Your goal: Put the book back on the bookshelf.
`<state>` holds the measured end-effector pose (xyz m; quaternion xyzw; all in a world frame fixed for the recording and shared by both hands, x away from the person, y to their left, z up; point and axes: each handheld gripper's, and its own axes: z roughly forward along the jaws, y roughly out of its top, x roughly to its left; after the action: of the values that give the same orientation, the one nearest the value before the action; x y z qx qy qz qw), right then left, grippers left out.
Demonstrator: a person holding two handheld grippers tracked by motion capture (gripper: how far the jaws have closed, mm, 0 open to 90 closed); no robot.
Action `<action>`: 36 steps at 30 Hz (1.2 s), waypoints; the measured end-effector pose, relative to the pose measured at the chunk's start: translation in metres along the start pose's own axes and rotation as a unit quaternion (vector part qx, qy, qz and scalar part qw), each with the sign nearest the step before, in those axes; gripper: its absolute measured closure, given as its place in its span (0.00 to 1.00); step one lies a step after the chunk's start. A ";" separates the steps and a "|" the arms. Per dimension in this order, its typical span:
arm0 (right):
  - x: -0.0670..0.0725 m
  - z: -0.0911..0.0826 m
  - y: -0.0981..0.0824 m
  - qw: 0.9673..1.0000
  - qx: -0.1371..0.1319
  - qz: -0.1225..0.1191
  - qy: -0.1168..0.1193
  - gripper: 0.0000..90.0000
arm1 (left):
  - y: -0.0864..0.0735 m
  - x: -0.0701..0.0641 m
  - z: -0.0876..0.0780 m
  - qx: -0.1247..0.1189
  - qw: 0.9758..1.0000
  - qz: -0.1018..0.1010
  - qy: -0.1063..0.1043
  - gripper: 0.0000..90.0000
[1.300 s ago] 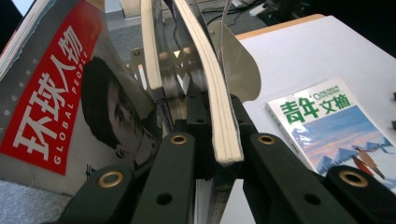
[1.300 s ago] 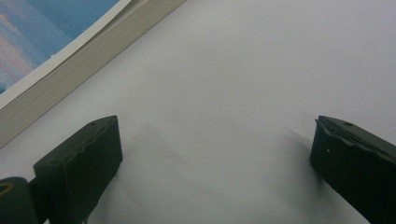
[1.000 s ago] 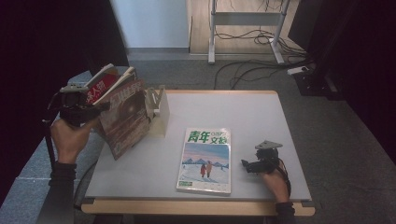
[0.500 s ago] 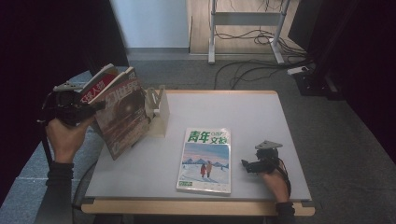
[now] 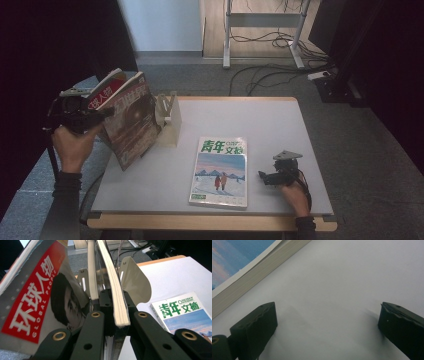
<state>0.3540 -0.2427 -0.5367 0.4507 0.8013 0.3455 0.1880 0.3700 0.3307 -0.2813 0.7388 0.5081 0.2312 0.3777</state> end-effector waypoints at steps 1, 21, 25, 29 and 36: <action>0.000 0.000 0.000 1.000 0.000 0.000 0.000 0.02 | 0.001 -0.001 0.003 -0.001 1.000 -0.001 0.000 0.94; 0.000 0.000 0.000 1.000 0.001 0.000 0.002 0.02 | 0.007 -0.019 0.035 -0.006 1.000 0.012 0.004 0.94; 0.000 0.000 0.000 1.000 0.001 0.001 0.001 0.02 | 0.004 -0.020 0.039 -0.015 1.000 0.013 0.006 0.94; 0.000 0.000 0.000 1.000 0.001 0.001 0.002 0.02 | 0.001 -0.017 0.039 -0.015 1.000 0.009 -0.002 0.93; 0.000 0.000 0.000 1.000 0.000 0.001 0.001 0.02 | -0.010 -0.014 0.034 -0.011 1.000 0.007 -0.015 0.93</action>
<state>0.3540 -0.2428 -0.5367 0.4509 0.8012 0.3459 0.1872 0.3839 0.3085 -0.3093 0.7413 0.4946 0.2285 0.3919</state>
